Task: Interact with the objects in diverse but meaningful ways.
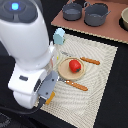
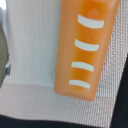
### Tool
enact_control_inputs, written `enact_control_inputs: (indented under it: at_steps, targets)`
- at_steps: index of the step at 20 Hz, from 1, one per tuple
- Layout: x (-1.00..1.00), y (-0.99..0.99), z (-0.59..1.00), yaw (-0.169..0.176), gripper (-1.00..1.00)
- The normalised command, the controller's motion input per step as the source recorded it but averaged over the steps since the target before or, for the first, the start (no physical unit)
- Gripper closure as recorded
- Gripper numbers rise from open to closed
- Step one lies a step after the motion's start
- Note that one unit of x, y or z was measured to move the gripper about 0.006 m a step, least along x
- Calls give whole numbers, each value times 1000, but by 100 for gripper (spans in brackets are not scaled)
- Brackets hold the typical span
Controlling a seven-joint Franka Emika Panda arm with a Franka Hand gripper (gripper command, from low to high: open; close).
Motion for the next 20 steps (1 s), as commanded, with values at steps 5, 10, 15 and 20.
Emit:
enact_control_inputs:
  at_steps: [5,10,15,20]
  targets:
    - [577,557,445,-15,-100]
    - [750,463,249,-50,-100]
    - [532,258,118,-179,-100]
    - [450,283,38,-184,-100]
